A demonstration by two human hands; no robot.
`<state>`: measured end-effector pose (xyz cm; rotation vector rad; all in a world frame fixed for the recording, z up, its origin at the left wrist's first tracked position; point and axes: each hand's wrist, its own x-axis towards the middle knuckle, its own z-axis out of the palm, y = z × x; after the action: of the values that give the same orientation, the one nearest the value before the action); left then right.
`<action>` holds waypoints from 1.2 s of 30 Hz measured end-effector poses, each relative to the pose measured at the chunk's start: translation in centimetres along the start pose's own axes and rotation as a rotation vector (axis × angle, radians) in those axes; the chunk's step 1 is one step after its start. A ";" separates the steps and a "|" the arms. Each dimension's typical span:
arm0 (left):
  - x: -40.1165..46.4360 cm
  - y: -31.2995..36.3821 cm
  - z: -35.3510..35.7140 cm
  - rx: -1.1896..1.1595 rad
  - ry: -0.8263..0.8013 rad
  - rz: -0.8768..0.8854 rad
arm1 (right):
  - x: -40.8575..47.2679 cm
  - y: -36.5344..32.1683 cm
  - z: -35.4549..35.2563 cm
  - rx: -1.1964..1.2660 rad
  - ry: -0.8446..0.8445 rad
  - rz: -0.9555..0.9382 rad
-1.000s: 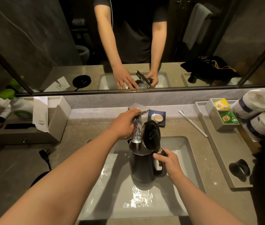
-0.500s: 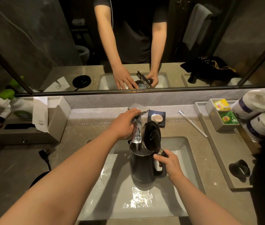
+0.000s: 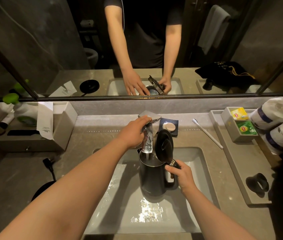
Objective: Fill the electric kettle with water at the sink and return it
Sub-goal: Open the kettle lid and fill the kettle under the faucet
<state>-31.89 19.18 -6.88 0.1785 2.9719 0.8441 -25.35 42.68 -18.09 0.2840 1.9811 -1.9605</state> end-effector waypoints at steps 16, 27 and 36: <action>0.1 -0.1 0.1 -0.007 0.000 -0.015 | 0.1 0.1 -0.2 -0.005 -0.003 -0.006; -0.2 0.1 0.1 -0.029 0.015 -0.006 | -0.1 0.1 -0.2 -0.026 0.005 -0.009; -0.3 0.4 -0.1 0.024 -0.053 -0.028 | -0.1 0.1 -0.3 -0.029 -0.002 -0.012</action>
<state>-31.53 19.44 -6.61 0.1566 2.9293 0.7884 -25.22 42.97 -18.14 0.2635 2.0122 -1.9371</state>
